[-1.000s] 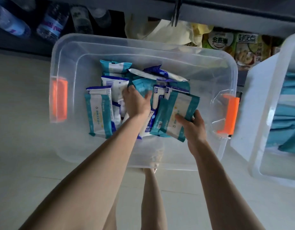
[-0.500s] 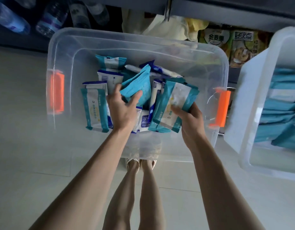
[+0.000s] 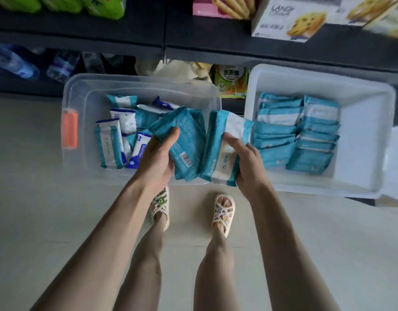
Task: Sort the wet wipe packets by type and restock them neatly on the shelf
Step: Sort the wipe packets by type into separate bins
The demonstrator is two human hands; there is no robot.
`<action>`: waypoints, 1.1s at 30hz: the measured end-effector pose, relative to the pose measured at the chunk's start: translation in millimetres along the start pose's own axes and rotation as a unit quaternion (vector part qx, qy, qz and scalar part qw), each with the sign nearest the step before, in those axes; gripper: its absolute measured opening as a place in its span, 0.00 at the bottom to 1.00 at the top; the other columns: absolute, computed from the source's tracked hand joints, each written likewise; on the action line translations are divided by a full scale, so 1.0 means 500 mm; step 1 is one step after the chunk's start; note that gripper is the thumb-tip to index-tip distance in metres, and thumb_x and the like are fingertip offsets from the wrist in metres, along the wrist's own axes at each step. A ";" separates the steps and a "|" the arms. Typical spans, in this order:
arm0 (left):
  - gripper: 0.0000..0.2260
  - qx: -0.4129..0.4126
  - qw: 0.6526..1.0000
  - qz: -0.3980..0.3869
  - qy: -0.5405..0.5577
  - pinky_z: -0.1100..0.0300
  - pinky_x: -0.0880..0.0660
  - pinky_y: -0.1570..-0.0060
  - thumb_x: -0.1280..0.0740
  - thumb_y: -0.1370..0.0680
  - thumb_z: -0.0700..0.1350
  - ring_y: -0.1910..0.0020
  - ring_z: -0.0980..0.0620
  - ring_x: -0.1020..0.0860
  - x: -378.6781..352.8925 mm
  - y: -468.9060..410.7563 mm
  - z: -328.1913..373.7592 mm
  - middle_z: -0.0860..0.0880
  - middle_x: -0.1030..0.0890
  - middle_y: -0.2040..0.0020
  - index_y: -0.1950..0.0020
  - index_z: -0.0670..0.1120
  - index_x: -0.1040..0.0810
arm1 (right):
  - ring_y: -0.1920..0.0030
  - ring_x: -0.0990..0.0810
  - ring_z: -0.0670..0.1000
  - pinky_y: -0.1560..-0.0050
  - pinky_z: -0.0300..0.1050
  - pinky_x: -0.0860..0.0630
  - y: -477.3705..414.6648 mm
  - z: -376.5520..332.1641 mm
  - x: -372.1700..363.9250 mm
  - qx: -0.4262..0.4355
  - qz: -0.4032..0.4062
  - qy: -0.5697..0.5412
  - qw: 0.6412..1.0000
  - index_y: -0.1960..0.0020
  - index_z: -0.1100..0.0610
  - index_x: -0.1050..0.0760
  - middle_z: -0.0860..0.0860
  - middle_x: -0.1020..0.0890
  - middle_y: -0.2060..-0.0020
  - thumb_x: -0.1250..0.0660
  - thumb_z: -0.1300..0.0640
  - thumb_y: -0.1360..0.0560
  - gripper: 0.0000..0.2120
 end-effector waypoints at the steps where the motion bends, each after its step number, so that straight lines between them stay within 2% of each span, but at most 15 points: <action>1: 0.19 0.011 1.000 -0.003 0.003 0.48 0.24 0.43 0.38 0.20 0.45 0.39 0.44 0.23 -0.032 0.013 -0.014 0.41 0.22 0.37 0.31 0.42 0.31 | 0.61 0.16 0.53 0.59 0.49 0.19 0.017 -0.014 0.027 -0.003 -0.005 -0.004 1.000 0.42 0.59 0.24 0.53 0.16 0.58 0.33 0.56 0.24 0.12; 4: 0.19 0.042 0.999 -0.014 0.012 0.45 0.26 0.40 0.39 0.20 0.48 0.38 0.43 0.24 -0.135 0.040 -0.071 0.42 0.22 0.37 0.31 0.42 0.29 | 0.60 0.17 0.52 0.59 0.49 0.19 0.055 -0.053 0.122 -0.001 -0.015 -0.025 1.000 0.47 0.58 0.23 0.53 0.16 0.58 0.35 0.58 0.23 0.07; 7: 0.21 0.051 0.998 -0.038 0.003 0.47 0.26 0.41 0.38 0.22 0.49 0.39 0.45 0.23 -0.241 0.057 -0.135 0.44 0.21 0.38 0.31 0.44 0.30 | 0.60 0.17 0.52 0.59 0.47 0.19 0.075 -0.094 0.232 0.007 -0.023 -0.014 1.000 0.47 0.58 0.23 0.53 0.16 0.58 0.36 0.59 0.22 0.06; 10: 0.15 0.026 0.998 -0.046 -0.020 0.50 0.23 0.45 0.38 0.21 0.44 0.44 0.49 0.20 -0.338 0.064 -0.197 0.46 0.19 0.42 0.35 0.45 0.27 | 0.59 0.17 0.52 0.57 0.50 0.18 0.083 -0.131 0.342 0.008 -0.015 0.002 1.000 0.47 0.58 0.23 0.53 0.16 0.57 0.36 0.58 0.22 0.06; 13: 0.07 -0.025 0.994 -0.011 -0.109 0.58 0.22 0.53 0.35 0.22 0.40 0.53 0.56 0.18 -0.403 0.051 -0.236 0.53 0.17 0.51 0.45 0.49 0.25 | 0.56 0.17 0.55 0.52 0.55 0.19 0.072 -0.156 0.438 0.021 0.026 0.039 0.999 0.45 0.57 0.24 0.54 0.16 0.55 0.34 0.59 0.23 0.08; 15: 0.08 -0.051 0.982 -0.004 -0.182 0.66 0.23 0.58 0.33 0.22 0.40 0.54 0.59 0.19 -0.434 0.026 -0.250 0.53 0.19 0.50 0.44 0.49 0.26 | 0.56 0.17 0.54 0.53 0.55 0.19 0.054 -0.170 0.492 0.034 0.052 0.073 0.995 0.44 0.56 0.25 0.54 0.17 0.54 0.34 0.59 0.23 0.08; 17: 0.13 -0.070 0.963 -0.008 -0.262 0.66 0.24 0.55 0.32 0.23 0.40 0.50 0.57 0.21 -0.452 -0.014 -0.260 0.52 0.21 0.46 0.40 0.46 0.28 | 0.58 0.18 0.52 0.56 0.49 0.19 0.029 -0.182 0.535 0.049 0.076 0.132 0.987 0.43 0.56 0.26 0.54 0.18 0.54 0.34 0.59 0.23 0.09; 18: 0.16 -0.080 0.946 -0.011 -0.314 0.63 0.24 0.51 0.31 0.24 0.40 0.47 0.55 0.22 -0.459 -0.039 -0.266 0.50 0.21 0.44 0.38 0.45 0.29 | 0.58 0.19 0.52 0.57 0.47 0.19 0.012 -0.186 0.556 0.063 0.086 0.173 0.979 0.45 0.56 0.26 0.53 0.18 0.55 0.33 0.59 0.23 0.08; 20: 0.20 -0.089 0.897 -0.021 -0.432 0.61 0.27 0.48 0.29 0.25 0.41 0.45 0.52 0.24 -0.470 -0.084 -0.277 0.49 0.23 0.42 0.36 0.42 0.31 | 0.58 0.21 0.53 0.58 0.50 0.21 -0.024 -0.192 0.590 0.094 0.106 0.269 0.953 0.50 0.55 0.29 0.51 0.21 0.59 0.32 0.60 0.25 0.07; 23: 0.21 -0.072 0.824 -0.067 -0.558 0.64 0.31 0.50 0.29 0.26 0.42 0.43 0.49 0.25 -0.473 -0.151 -0.300 0.47 0.24 0.41 0.36 0.40 0.31 | 0.57 0.24 0.53 0.60 0.46 0.25 -0.085 -0.182 0.624 0.096 0.102 0.388 0.911 0.44 0.59 0.30 0.50 0.23 0.55 0.30 0.59 0.26 0.14; 27: 0.20 -0.049 0.701 -0.111 -0.702 0.54 0.30 0.40 0.29 0.25 0.44 0.39 0.44 0.27 -0.459 -0.210 -0.341 0.43 0.27 0.35 0.37 0.41 0.31 | 0.49 0.22 0.60 0.47 0.54 0.25 -0.157 -0.150 0.644 0.098 0.040 0.530 0.841 0.37 0.55 0.28 0.55 0.19 0.47 0.30 0.55 0.27 0.20; 30: 0.22 -0.073 0.568 -0.092 -0.815 0.54 0.36 0.40 0.33 0.23 0.48 0.34 0.45 0.32 -0.451 -0.225 -0.373 0.46 0.28 0.32 0.32 0.46 0.33 | 0.41 0.25 0.59 0.42 0.52 0.30 -0.190 -0.126 0.647 0.105 -0.011 0.604 0.790 0.34 0.55 0.28 0.55 0.21 0.42 0.31 0.54 0.26 0.21; 31: 0.22 -0.100 0.534 -0.086 -0.835 0.53 0.38 0.42 0.33 0.23 0.49 0.34 0.45 0.33 -0.447 -0.222 -0.386 0.46 0.28 0.32 0.30 0.48 0.34 | 0.38 0.28 0.59 0.39 0.50 0.33 -0.200 -0.119 0.649 0.116 -0.019 0.629 0.769 0.34 0.55 0.28 0.55 0.23 0.40 0.31 0.54 0.26 0.22; 32: 0.23 -0.133 0.518 -0.077 -0.841 0.53 0.39 0.43 0.33 0.23 0.49 0.35 0.44 0.33 -0.443 -0.217 -0.397 0.46 0.28 0.34 0.29 0.49 0.33 | 0.36 0.32 0.58 0.37 0.49 0.37 -0.206 -0.114 0.649 0.126 -0.014 0.651 0.748 0.33 0.54 0.28 0.55 0.26 0.38 0.31 0.52 0.26 0.23; 33: 0.24 -0.173 0.518 -0.062 -0.835 0.52 0.39 0.44 0.31 0.25 0.48 0.37 0.43 0.33 -0.436 -0.209 -0.406 0.44 0.28 0.36 0.29 0.48 0.32 | 0.34 0.36 0.57 0.35 0.49 0.40 -0.210 -0.109 0.650 0.142 -0.003 0.667 0.732 0.32 0.54 0.29 0.55 0.30 0.37 0.31 0.51 0.26 0.23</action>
Point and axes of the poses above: each hand's wrist, its own y-axis away from the middle knuckle, its own x-axis out of the back of the hand, z = x × y, the point moved 2 cm from there along -y, towards the middle knuckle
